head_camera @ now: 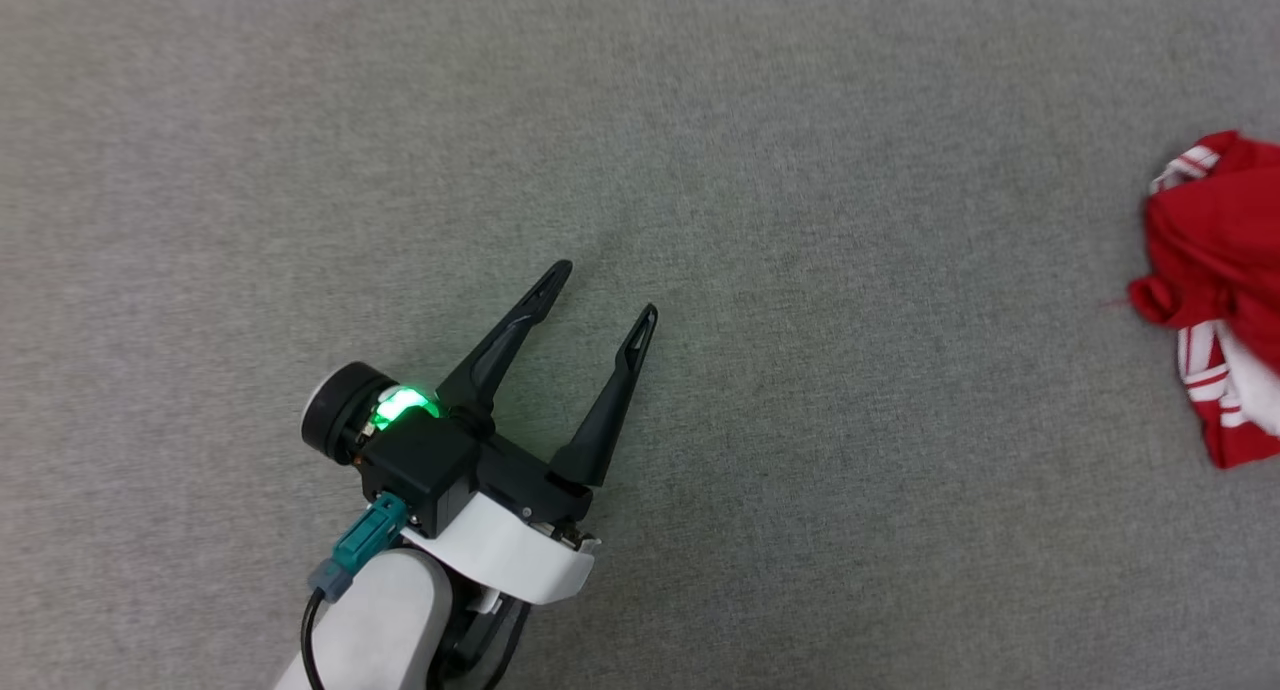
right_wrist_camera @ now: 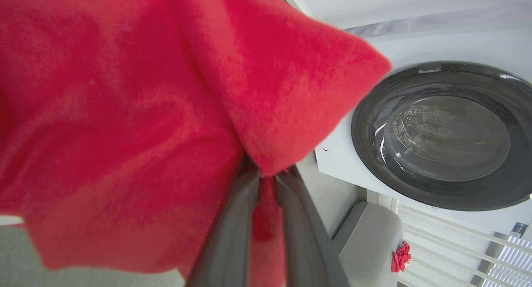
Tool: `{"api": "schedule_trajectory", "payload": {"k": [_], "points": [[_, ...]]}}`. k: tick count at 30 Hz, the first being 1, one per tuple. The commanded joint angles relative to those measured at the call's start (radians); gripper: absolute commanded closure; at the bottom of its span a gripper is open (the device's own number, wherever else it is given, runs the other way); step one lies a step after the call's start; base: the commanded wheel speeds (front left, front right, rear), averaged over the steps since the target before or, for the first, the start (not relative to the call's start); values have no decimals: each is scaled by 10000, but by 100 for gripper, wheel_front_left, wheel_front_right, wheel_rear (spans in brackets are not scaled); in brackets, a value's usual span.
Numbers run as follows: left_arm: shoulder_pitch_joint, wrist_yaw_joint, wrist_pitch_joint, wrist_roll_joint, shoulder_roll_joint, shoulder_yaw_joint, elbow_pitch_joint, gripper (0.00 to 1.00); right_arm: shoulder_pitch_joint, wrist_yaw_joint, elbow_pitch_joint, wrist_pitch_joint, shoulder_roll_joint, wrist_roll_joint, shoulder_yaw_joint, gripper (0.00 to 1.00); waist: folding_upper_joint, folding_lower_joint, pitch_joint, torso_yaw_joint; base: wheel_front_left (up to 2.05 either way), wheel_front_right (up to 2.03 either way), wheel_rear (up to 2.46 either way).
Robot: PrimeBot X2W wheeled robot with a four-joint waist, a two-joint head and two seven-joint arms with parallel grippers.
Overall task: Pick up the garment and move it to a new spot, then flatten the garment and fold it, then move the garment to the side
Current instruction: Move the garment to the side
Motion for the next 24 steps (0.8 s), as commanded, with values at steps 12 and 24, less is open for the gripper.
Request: {"api": "schedule_trajectory", "payload": {"k": [12,24], "points": [[-133,3,-21,320,591,60,-862,0,-583,-20,2222,-1855,953,-1383,-2236,100,0,-2,1128,-359,0,0,0],[-131,3,-21,214,413,47,-730,0,-967,-20,2843,-2510,1920,-2757,-3574,0,0,-2,724,-191,0,0,0]]}}
